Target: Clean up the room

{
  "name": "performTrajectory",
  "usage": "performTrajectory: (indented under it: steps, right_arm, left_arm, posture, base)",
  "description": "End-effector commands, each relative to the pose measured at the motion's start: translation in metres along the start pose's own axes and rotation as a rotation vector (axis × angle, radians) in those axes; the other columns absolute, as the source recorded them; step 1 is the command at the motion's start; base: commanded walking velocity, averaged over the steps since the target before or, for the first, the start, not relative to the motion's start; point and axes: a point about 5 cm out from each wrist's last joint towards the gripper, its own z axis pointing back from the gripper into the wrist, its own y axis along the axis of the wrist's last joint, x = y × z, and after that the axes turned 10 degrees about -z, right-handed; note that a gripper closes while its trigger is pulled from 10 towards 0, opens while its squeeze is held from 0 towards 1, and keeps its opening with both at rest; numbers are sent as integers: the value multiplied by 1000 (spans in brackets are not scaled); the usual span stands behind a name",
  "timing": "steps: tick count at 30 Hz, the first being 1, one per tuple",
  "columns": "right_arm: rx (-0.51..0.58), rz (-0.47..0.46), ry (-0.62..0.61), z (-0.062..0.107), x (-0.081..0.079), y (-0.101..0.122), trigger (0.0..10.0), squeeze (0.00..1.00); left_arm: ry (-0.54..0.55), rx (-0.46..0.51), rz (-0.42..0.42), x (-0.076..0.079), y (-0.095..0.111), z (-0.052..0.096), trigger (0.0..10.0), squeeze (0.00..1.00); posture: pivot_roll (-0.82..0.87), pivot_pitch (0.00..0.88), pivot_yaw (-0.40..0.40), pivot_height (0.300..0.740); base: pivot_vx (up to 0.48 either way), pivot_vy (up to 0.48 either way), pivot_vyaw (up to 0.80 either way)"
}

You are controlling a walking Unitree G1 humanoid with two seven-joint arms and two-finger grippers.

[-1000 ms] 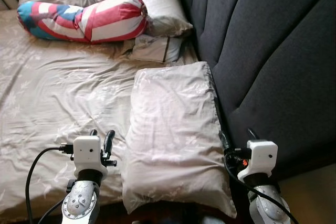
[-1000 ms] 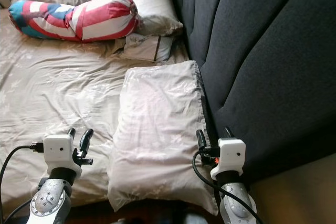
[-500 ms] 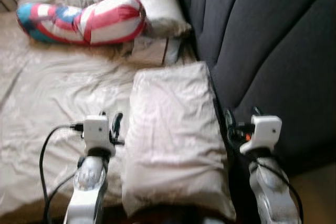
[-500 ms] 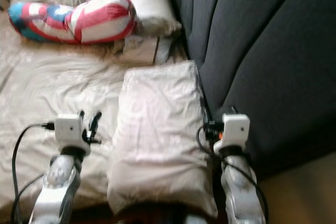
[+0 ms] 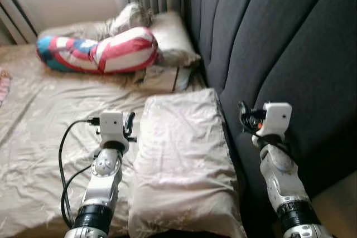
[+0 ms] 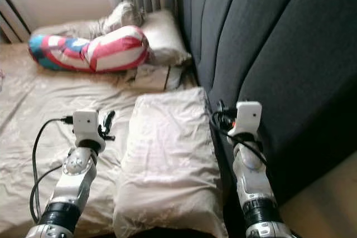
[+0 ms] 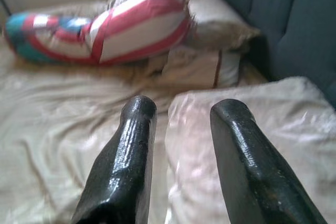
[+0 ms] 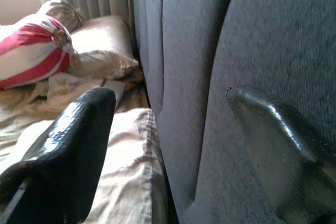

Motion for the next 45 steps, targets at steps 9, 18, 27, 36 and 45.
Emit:
performTrajectory:
  steps: [9,18,27,36,45]
  right_arm:
    - [0,8,67,-3,-14,-6,10000,0]
    - [-13,3,65,-1,-13,-13,10000,0]
    - [-220,-21,4,20,7,-58,10000,0]
    - [-331,-6,-9,39,14,-82,10000,0]
    - [-259,10,88,31,-6,-74,10000,0]
  left_arm:
    - [28,20,22,-2,-5,0,10000,0]
    - [12,7,1,1,-12,2,10000,0]
    - [-18,-157,-47,-3,-47,12,10000,0]
    - [12,-200,-28,-12,-58,19,10000,0]
    - [-3,-76,-1,-6,-37,9,10000,0]
  posture:
    - [-138,0,-24,740]
    - [-134,0,-27,740]
    - [-140,0,-19,740]
    - [-138,0,-13,740]
    - [-133,0,-2,740]
  base:
    - [0,0,0]
    - [0,0,0]
    - [0,0,0]
    - [0,0,0]
    - [0,0,178]
